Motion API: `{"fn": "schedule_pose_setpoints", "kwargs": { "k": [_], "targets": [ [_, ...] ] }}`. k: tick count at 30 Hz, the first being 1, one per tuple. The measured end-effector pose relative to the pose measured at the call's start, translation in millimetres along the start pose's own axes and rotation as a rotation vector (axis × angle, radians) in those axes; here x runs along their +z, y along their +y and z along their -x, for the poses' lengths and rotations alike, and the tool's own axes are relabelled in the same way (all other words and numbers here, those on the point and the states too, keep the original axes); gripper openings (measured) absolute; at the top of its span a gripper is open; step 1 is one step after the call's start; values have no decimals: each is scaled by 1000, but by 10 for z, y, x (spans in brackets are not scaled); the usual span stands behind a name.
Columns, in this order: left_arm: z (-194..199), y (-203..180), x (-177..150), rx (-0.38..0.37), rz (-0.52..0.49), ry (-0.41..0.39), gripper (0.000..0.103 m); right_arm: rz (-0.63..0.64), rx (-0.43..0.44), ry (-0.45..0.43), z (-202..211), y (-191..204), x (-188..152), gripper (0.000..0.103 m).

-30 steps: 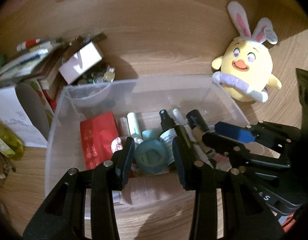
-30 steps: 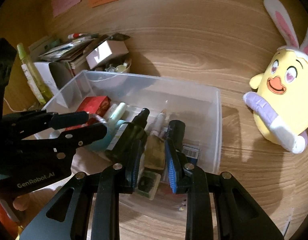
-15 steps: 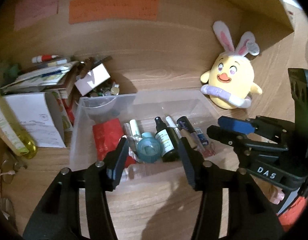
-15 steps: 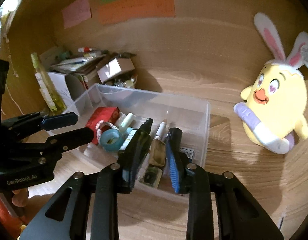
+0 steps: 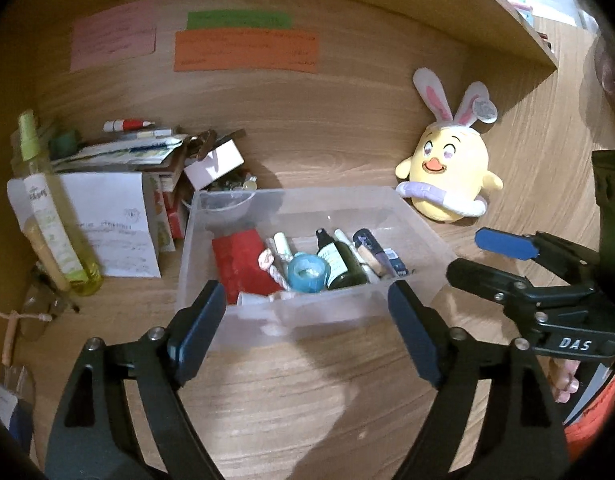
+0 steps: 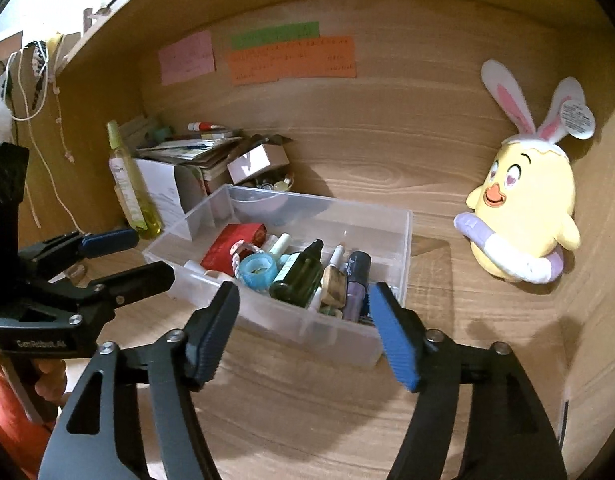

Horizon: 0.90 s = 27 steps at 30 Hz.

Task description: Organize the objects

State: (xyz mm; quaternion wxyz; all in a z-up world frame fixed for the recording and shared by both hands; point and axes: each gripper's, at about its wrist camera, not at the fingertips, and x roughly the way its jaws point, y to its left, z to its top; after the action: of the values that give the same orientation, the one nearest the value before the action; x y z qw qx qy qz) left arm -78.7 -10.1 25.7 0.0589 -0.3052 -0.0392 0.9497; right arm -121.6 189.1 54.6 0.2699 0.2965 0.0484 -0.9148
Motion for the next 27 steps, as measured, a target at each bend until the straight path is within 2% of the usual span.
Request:
{"fn": "schedule_pose_setpoints", "kwargs": {
  "k": [4, 12, 27],
  "targets": [
    [-21, 25, -137, -20, 30, 18, 83, -11, 1, 2, 32, -11, -102, 69],
    [-108, 7, -323, -12, 36, 45, 83, -55, 10, 19, 47, -82, -289, 71],
    [-84, -27, -340, -21, 23, 39, 83, -43, 19, 31, 32, -66, -332, 71]
  ]
}}
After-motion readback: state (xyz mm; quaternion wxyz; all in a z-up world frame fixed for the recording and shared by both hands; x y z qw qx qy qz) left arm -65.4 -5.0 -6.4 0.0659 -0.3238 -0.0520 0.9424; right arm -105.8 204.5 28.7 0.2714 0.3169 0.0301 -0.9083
